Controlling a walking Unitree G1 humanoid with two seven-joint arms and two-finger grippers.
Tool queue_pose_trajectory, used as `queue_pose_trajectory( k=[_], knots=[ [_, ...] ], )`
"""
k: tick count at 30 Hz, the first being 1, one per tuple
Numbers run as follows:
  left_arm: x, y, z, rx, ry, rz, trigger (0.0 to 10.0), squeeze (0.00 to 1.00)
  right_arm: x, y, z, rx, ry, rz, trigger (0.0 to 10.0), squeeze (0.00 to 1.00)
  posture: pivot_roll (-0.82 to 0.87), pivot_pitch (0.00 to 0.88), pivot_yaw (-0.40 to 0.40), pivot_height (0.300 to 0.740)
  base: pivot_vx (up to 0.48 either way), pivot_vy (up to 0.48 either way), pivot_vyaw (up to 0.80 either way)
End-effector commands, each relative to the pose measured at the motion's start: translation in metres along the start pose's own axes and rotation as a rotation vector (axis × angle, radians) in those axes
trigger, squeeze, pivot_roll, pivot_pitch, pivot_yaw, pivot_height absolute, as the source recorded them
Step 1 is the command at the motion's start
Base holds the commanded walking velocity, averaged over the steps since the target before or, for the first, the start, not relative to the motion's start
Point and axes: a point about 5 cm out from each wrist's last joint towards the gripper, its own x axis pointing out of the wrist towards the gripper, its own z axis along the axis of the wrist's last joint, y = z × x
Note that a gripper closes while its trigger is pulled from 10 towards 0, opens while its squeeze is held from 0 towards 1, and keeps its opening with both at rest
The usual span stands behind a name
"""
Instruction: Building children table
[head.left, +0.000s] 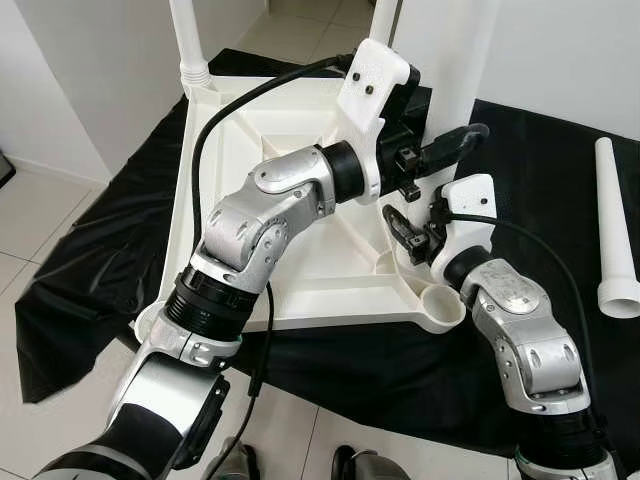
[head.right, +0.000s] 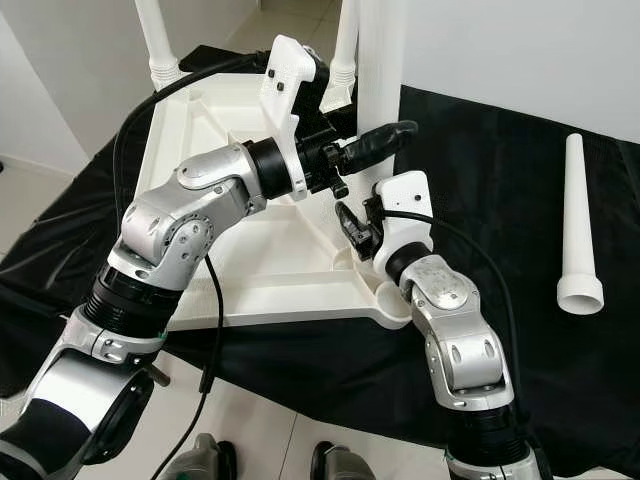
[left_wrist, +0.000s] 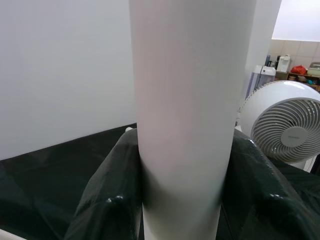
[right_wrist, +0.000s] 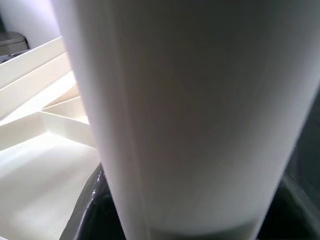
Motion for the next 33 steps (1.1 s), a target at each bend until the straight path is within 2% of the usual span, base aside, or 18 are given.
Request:
queue_pose_trajectory(
  k=[1,2,7,10,18,19,21,22,25,26,27,33],
  knots=[
    [0.003,-0.011,0.006,0.014,-0.032,-0.111,10.0,0.0,-0.002,0.004,0.002,0.011,-0.007,0.012,0.0,0.0,0.01,0.135,-0.034,0.74,0.0,0.0,0.0],
    [0.003,-0.012,0.006,-0.012,-0.035,-0.112,10.0,1.0,-0.002,0.002,0.001,0.009,-0.005,-0.008,10.0,0.0,0.01,0.135,-0.033,0.74,0.0,0.0,0.0],
    [0.002,-0.012,0.006,-0.057,-0.047,-0.12,10.0,1.0,-0.001,-0.001,0.001,0.019,-0.001,-0.038,10.0,0.0,0.02,0.132,-0.028,0.74,0.0,0.0,0.0],
    [0.001,-0.012,0.011,-0.12,-0.079,-0.138,10.0,1.0,0.0,-0.003,0.0,0.053,-0.004,-0.069,10.0,0.0,0.02,0.13,-0.027,0.74,0.0,0.0,0.0],
    [-0.004,-0.007,0.01,-0.116,-0.064,-0.101,10.0,1.0,0.001,-0.013,0.002,0.089,-0.046,-0.175,10.0,0.0,0.02,0.125,-0.027,0.74,0.0,0.0,0.0],
    [-0.008,-0.004,0.009,-0.118,-0.061,-0.08,10.0,0.73,0.0,-0.019,0.003,0.096,-0.059,-0.221,10.0,0.0,0.02,0.124,-0.027,0.74,0.0,0.0,0.0],
    [-0.01,-0.003,0.008,-0.121,-0.06,-0.068,10.0,0.73,0.0,-0.022,0.004,0.1,-0.068,-0.252,10.0,0.0,0.02,0.124,-0.027,0.74,0.0,0.0,0.0],
    [-0.013,0.0,0.007,-0.13,-0.059,-0.049,10.0,0.0,-0.001,-0.026,0.003,0.112,-0.072,-0.284,10.0,0.0,0.02,0.122,-0.028,0.74,0.0,0.0,0.0],
    [-0.018,0.003,0.006,-0.135,-0.057,-0.022,10.0,0.0,-0.003,-0.03,0.002,0.13,-0.07,-0.321,10.0,0.0,0.03,0.122,-0.027,0.74,0.0,0.0,0.0],
    [-0.025,0.009,0.001,-0.152,-0.059,0.052,10.0,0.0,-0.004,-0.033,-0.002,0.129,-0.064,-0.354,10.0,0.0,0.03,0.126,-0.025,0.74,0.0,0.0,0.0],
    [-0.027,0.011,-0.001,-0.169,-0.061,0.081,10.0,0.0,-0.004,-0.033,-0.003,0.129,-0.06,-0.363,10.0,0.0,0.03,0.126,-0.025,0.74,0.0,0.0,0.0],
    [-0.034,0.009,-0.016,-0.192,-0.032,0.154,10.0,0.0,-0.004,-0.033,-0.005,0.122,-0.07,-0.371,10.0,0.0,0.03,0.134,-0.025,0.74,0.0,0.0,0.0]
  ],
)
